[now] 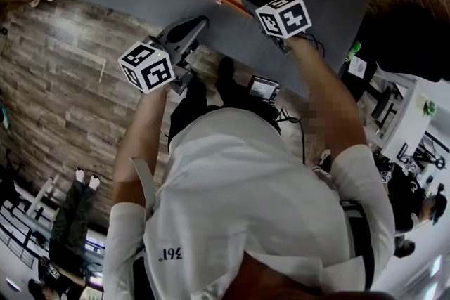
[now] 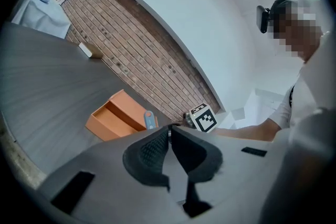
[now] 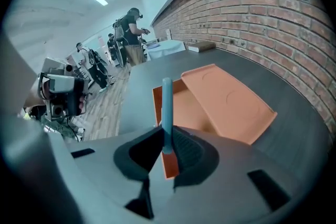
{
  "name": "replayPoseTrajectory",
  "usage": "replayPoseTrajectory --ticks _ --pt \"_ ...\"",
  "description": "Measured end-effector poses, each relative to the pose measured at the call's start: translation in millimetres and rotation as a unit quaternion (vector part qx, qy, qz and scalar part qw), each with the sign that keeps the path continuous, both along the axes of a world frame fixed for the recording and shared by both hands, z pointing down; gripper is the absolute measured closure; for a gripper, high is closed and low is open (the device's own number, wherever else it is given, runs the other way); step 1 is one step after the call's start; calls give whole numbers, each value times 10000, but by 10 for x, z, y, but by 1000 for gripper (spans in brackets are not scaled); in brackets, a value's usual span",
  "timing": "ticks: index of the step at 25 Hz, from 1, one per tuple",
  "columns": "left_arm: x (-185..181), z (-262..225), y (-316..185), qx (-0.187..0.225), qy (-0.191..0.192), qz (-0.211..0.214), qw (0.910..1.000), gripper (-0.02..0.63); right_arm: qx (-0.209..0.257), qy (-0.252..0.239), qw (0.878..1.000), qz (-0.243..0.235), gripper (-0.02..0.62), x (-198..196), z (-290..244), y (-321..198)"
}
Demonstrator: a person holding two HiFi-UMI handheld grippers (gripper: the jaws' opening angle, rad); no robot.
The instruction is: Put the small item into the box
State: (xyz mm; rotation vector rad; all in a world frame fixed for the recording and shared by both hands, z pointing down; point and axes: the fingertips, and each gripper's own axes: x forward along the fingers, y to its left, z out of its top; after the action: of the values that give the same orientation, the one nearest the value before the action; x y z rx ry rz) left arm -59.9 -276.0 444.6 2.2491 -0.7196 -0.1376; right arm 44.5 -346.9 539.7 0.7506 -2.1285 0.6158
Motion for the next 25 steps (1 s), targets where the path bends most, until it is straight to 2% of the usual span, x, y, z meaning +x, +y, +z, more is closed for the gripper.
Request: replayPoseTrajectory --ticks 10,17,20,25 --pt "61 318 -75 -353 -176 -74 9992 545 -362 649 9970 -226 526 -154 454 -305" --pt "26 341 -91 -422 -194 -154 9988 542 -632 1371 9867 -607 526 -247 705 -393" --pt "26 355 -70 -438 -186 -165 9987 541 -797 1422 9844 -668 526 -279 780 -368" --pt "-5 376 -71 -478 -198 -189 9985 541 -1005 1237 9858 -537 525 -348 814 -425"
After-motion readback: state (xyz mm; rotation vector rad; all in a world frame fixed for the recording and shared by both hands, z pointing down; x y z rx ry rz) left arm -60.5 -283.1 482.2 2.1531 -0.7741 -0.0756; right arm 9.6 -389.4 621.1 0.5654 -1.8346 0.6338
